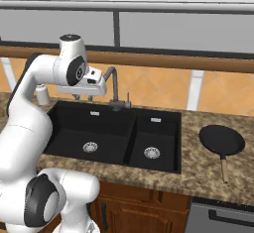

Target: Pick the pan and sponge and place them into the sink. Then turn on the water.

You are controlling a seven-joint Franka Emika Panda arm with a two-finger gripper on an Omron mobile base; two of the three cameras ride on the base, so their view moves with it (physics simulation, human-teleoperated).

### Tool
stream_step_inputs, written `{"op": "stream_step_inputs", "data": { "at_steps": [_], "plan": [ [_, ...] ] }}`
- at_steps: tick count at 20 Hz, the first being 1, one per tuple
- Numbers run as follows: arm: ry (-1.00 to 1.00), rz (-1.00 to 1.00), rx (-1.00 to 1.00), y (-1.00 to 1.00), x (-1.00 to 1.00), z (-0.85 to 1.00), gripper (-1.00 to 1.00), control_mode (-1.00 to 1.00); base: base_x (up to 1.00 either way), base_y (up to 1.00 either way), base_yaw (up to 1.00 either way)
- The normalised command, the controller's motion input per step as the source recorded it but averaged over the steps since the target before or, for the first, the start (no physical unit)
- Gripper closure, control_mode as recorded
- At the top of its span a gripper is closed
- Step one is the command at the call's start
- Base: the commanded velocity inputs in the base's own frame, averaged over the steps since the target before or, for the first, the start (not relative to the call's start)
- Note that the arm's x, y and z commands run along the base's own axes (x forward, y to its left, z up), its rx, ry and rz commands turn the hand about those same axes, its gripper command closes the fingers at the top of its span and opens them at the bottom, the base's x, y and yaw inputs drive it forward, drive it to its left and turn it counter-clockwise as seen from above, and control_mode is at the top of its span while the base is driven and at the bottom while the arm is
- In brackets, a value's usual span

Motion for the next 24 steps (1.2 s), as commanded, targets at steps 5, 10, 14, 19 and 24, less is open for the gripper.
{"op": "stream_step_inputs", "data": {
  "at_steps": [5, 10, 14, 19, 24],
  "plan": [
    [-0.02, 0.00, 0.00, -0.37, -0.12, 0.00, -1.00, -1.00, 0.00, 0.00, 0.00],
    [-0.04, -0.01, 0.00, -0.78, -0.31, 0.00, -1.00, -1.00, 0.00, 0.00, 0.00],
    [0.00, -0.02, 0.00, -0.78, -0.15, 0.00, -1.00, -1.00, 0.00, 0.00, 0.00],
    [0.00, -0.01, 0.00, -0.88, -0.20, -0.06, -1.00, -1.00, 0.00, 0.00, 0.00],
    [0.00, -0.03, 0.00, -0.87, -0.20, -0.19, -1.00, -1.00, 0.00, 0.00, 0.00]
  ]
}}
